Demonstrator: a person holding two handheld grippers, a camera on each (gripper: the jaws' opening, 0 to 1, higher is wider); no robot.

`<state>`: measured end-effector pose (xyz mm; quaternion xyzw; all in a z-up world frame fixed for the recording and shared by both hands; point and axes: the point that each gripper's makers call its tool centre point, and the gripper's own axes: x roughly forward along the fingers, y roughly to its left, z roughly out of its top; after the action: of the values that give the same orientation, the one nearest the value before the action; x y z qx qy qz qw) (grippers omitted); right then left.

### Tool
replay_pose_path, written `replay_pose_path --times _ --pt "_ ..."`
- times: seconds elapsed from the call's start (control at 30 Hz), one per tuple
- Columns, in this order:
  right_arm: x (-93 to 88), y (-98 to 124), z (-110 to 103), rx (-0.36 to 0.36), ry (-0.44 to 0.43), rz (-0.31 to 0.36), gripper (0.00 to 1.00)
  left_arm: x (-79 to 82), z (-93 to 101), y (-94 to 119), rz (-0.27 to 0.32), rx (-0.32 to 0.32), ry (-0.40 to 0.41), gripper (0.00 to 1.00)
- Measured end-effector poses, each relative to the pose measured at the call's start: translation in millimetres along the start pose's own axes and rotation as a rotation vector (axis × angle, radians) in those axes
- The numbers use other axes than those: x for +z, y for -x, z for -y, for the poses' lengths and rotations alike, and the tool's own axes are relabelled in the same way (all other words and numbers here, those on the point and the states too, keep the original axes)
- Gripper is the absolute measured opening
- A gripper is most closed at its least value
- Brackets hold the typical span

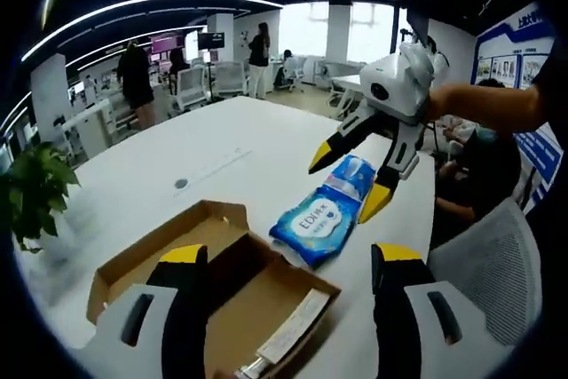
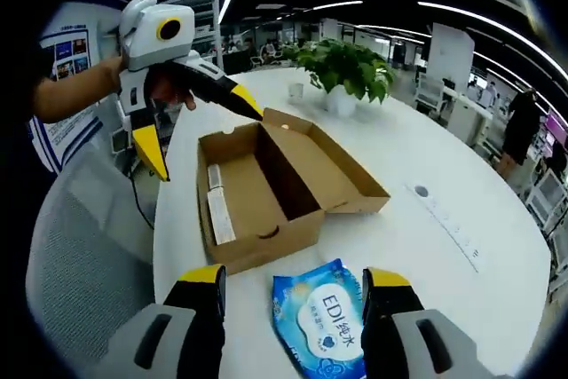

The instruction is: Operate the shoe box by opening the lid, removing the specified soft item, and placing it in the target area until the item is outside and the box remains undamaged.

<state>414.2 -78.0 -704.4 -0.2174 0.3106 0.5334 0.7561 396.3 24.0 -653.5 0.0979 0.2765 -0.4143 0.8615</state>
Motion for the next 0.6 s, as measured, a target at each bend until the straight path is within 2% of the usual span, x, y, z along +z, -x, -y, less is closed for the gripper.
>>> replay_pose_path --times 0.33,0.6 --pt "17.2 -29.2 -21.0 0.065 0.096 -0.020 0.60 -25.6 -11.7 42.6 -0.002 0.071 0.026 0.81" --pt "20.3 -50.0 -33.0 0.098 0.126 -0.048 0.60 -50.5 -8.8 67.9 -0.013 0.120 0.055 0.82"
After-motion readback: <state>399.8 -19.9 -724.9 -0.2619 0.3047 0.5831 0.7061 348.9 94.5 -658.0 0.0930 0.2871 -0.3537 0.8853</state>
